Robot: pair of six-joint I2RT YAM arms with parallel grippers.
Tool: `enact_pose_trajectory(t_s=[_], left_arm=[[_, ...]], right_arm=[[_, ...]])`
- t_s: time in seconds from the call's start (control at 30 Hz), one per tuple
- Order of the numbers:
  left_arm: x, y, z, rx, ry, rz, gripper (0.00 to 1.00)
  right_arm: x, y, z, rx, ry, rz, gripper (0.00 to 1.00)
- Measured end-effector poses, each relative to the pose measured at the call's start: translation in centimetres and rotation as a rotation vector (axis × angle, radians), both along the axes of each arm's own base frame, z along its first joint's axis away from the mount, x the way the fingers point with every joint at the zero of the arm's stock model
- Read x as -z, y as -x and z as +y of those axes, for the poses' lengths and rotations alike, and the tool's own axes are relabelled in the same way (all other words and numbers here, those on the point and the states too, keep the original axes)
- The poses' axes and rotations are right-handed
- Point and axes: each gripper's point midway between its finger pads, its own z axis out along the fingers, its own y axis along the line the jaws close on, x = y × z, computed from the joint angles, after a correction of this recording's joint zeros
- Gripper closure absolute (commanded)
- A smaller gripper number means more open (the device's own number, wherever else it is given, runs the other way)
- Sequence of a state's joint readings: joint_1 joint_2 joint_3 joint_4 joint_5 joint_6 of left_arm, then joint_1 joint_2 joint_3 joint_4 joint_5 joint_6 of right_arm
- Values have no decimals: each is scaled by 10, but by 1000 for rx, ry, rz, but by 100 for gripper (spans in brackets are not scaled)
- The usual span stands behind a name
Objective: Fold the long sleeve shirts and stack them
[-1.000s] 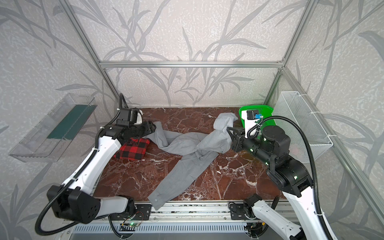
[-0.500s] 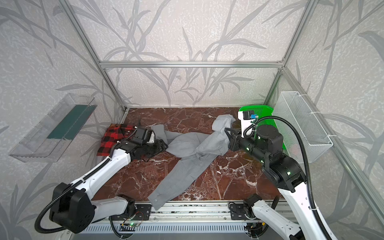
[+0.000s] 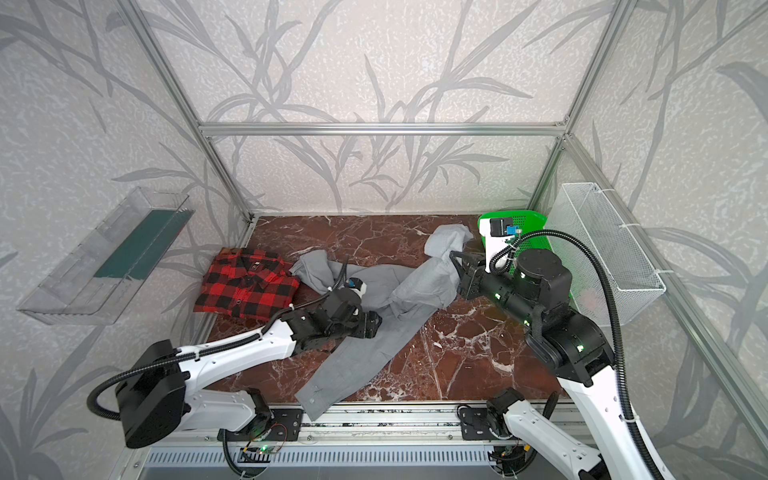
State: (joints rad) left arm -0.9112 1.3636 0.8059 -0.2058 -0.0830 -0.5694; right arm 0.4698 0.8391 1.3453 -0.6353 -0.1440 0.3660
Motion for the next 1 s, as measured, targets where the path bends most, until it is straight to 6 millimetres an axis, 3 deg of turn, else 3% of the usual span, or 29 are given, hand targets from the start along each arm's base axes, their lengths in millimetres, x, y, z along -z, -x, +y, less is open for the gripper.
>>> enact_pose_trajectory(t_s=[0.13,0.23,0.4,0.63,0.9,1.0], left_arm=[[-2,4,-21,131,-185,-166,14],[4,-3,-21,154,-338,-258,15],[6,-33,6,39,-628,-380,14],[-10,-57,32,-92,-849,-489,16],[-29,-83,84,-241,-855,-435,36],[-33,-89,94,-269,-839,-410,44]], right_arm=[[-16,5,-1,-6,-17,-33,100],[-26,9,-1,-17,-28,-50,100],[-34,15,-2,-32,-32,-61,100],[-45,24,-5,-40,-23,-82,100],[-60,36,-14,-29,-10,-121,100],[-65,40,-17,-27,-3,-133,100]])
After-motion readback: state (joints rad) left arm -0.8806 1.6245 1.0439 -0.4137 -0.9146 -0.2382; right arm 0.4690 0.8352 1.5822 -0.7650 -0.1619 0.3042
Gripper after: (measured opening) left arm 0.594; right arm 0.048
